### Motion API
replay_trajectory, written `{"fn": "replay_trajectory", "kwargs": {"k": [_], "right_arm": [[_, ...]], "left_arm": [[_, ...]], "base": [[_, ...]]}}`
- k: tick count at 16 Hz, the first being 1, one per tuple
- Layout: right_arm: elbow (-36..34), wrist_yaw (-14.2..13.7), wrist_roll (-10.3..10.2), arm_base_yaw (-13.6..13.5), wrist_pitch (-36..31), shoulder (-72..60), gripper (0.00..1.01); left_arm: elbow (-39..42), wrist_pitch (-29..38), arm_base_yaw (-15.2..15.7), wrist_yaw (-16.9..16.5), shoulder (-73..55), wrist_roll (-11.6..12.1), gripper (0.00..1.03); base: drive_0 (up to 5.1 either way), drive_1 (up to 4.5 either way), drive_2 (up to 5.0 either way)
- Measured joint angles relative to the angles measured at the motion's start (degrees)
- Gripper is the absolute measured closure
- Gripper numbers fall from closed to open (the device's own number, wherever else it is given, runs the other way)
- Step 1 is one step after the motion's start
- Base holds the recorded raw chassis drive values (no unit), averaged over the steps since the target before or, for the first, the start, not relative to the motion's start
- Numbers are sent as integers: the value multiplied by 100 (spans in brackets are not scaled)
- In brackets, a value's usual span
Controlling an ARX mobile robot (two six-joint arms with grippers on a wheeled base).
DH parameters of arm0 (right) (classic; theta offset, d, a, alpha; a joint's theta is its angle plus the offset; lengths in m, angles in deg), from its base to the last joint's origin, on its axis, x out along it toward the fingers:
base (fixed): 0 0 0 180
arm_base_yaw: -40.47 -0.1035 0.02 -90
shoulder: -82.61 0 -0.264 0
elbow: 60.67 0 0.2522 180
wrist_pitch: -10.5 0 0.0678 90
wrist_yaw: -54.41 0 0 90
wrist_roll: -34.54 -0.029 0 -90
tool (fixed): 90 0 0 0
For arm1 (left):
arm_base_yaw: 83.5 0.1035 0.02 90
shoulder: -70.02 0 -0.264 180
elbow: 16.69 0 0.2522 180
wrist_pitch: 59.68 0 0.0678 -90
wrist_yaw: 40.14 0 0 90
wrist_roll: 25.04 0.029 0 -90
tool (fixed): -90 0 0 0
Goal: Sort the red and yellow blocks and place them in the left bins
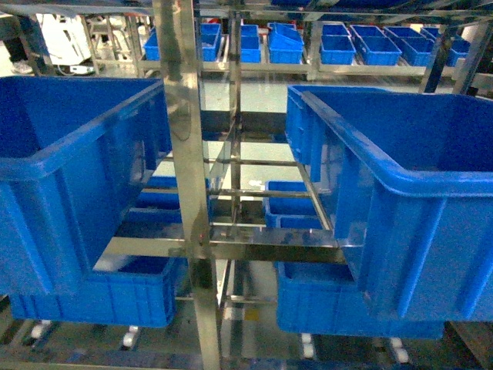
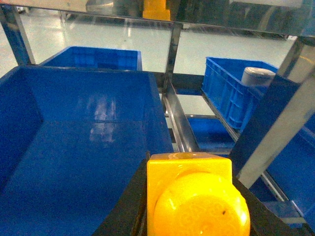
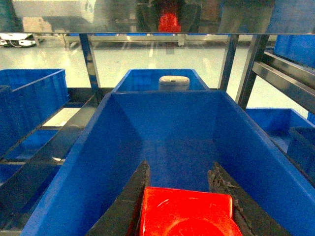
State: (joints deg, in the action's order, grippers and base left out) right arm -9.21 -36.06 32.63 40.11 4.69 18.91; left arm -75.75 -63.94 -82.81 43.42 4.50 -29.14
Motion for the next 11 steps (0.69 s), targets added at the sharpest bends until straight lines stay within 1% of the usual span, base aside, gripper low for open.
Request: {"fn": "replay_trajectory", "kwargs": {"k": [8, 9, 10, 11], "right_arm": [[0, 0, 2, 2, -2, -57, 72], [37, 105, -55, 39, 175, -66, 72], [201, 361, -212, 94, 444, -225, 72], [481, 557, -420, 166, 546, -564, 72]], "left_arm": [[0, 0, 0, -2, -33, 0, 76], [0, 2, 0, -2, -33, 0, 76], [0, 2, 0, -2, -33, 0, 76], [0, 2, 0, 0, -33, 0, 76]], "base": [[0, 0, 0], [0, 0, 0], [0, 0, 0], [0, 0, 0]]}}
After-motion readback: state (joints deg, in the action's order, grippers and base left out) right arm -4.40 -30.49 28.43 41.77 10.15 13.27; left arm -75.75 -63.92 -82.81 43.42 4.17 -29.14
